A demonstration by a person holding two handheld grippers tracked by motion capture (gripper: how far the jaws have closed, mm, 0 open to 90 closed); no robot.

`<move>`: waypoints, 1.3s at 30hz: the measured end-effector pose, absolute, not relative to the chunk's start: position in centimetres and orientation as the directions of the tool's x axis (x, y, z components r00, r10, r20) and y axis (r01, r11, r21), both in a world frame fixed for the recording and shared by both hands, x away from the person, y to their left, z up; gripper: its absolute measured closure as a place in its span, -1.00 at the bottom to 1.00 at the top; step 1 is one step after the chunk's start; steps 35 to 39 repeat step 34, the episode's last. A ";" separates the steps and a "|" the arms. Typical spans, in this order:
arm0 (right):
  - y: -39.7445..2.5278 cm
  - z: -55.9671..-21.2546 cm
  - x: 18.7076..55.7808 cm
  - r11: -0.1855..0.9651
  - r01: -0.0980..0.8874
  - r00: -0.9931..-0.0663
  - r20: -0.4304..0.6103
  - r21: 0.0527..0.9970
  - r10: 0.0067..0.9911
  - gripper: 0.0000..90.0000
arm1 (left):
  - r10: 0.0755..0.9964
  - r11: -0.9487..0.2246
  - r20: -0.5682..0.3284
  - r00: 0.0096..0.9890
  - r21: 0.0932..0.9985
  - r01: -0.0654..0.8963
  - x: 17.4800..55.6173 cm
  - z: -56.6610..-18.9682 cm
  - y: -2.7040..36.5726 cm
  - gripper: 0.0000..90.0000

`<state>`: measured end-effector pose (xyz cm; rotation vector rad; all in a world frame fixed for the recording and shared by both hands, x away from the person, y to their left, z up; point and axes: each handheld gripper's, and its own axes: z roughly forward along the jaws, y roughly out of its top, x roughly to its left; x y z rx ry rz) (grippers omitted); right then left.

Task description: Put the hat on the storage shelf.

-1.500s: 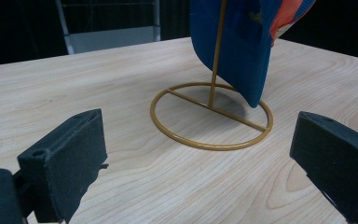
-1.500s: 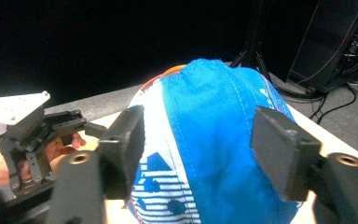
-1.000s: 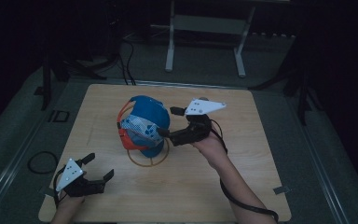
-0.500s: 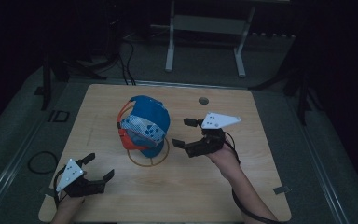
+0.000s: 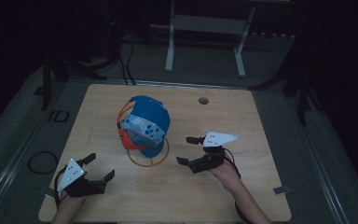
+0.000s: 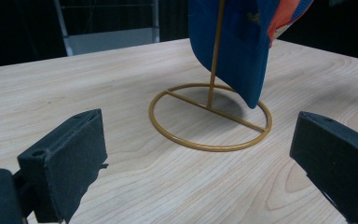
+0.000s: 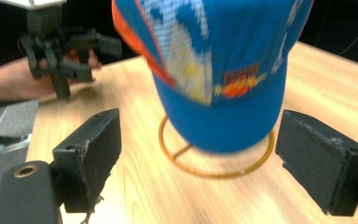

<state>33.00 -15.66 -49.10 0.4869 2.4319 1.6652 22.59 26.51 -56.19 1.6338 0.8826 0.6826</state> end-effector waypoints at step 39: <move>-23.1 -55.8 32.4 0.386 0.286 -0.873 0.072 0.877 0.482 -0.69 | 0.831 -0.117 -0.016 0.556 0.972 0.203 22.6 -56.4 26.5 -0.91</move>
